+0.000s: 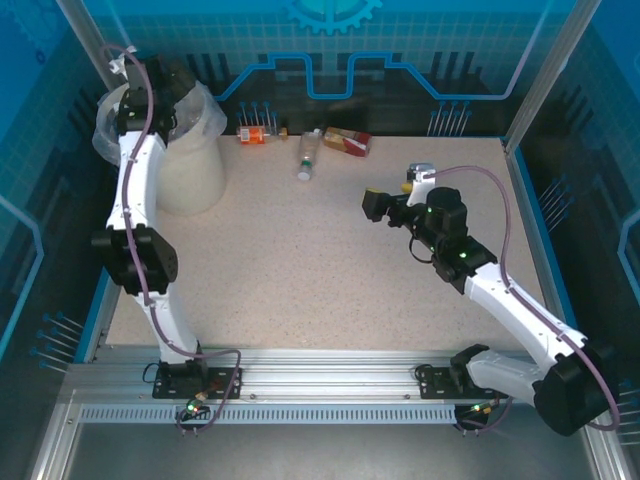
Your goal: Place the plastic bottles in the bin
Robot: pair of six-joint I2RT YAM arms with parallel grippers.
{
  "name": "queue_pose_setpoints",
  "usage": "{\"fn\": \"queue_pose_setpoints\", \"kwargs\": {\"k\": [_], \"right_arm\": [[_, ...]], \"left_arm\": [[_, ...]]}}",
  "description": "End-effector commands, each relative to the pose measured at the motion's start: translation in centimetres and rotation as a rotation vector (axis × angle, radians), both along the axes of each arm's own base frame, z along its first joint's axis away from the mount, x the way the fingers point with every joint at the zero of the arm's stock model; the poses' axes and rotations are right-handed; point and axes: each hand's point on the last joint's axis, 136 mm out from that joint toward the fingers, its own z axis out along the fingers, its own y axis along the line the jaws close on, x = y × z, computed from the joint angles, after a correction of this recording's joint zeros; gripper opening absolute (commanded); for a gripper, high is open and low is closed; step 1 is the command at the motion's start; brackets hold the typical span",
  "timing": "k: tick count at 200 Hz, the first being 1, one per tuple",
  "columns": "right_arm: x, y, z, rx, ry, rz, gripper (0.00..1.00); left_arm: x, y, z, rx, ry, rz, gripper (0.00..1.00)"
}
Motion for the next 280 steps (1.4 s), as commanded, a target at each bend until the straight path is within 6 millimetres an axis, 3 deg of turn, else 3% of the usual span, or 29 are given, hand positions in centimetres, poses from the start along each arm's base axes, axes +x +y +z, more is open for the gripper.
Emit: {"fn": "queue_pose_setpoints", "kwargs": {"k": [1,15,20,42,74,99,117,138,151,154,164,172,180,214,280], "right_arm": [[1.9,-1.0,-2.7,0.019,0.103,-0.081,1.00],[3.1,-1.2,-5.1,0.066,0.197,-0.106,1.00],[3.9,-1.0,-4.4,0.093,0.202,-0.108,1.00],[6.1,-0.3,-6.2,0.122,0.298,-0.126,1.00],[9.7,2.4,-7.6,0.110,0.339,-0.047,1.00],[13.3,3.9,-8.7,0.012,0.360,0.034,1.00],[16.2,4.4,-9.3,-0.070,0.363,0.106,1.00],[20.2,3.7,-10.7,-0.222,0.327,0.120,1.00],[22.2,3.3,-12.2,-0.334,0.306,0.153,1.00],[22.9,3.3,-11.3,-0.351,0.277,0.159,1.00],[24.3,3.1,-12.4,-0.427,0.252,0.200,1.00],[25.3,2.8,-12.6,-0.491,0.212,0.227,1.00],[26.3,2.4,-14.7,-0.555,0.199,0.260,1.00],[30.5,0.5,-17.4,-0.709,0.106,0.337,0.99],[36.6,-0.8,-19.3,-0.743,-0.157,0.296,0.98]], "left_arm": [[-2.6,-3.9,4.4,-0.041,-0.108,-0.204,0.99],[-4.0,-5.4,3.8,-0.076,-0.104,-0.273,0.99],[-4.5,-6.1,3.6,-0.094,-0.107,-0.302,0.99],[-7.1,-9.0,3.0,-0.222,-0.147,-0.413,0.99],[-10.3,-16.2,2.9,-0.304,-0.184,-0.595,0.99],[-11.9,-20.2,0.2,-0.291,-0.143,-0.641,0.99],[-12.3,-22.2,-3.1,-0.338,-0.099,-0.691,0.99],[-12.1,-23.0,-6.8,-0.389,-0.046,-0.705,0.99],[-12.2,-23.4,-8.2,-0.396,-0.019,-0.725,0.99],[-12.2,-23.4,-8.4,-0.394,-0.016,-0.728,0.99],[-12.3,-23.5,-9.0,-0.389,-0.005,-0.740,0.99],[-12.5,-23.6,-9.2,-0.373,-0.003,-0.752,0.99],[-12.6,-23.7,-9.5,-0.358,0.000,-0.757,0.99],[-12.3,-23.3,-10.7,-0.315,-0.059,-0.751,0.99],[-11.9,-22.9,-11.5,-0.196,-0.109,-0.758,0.99]]}}
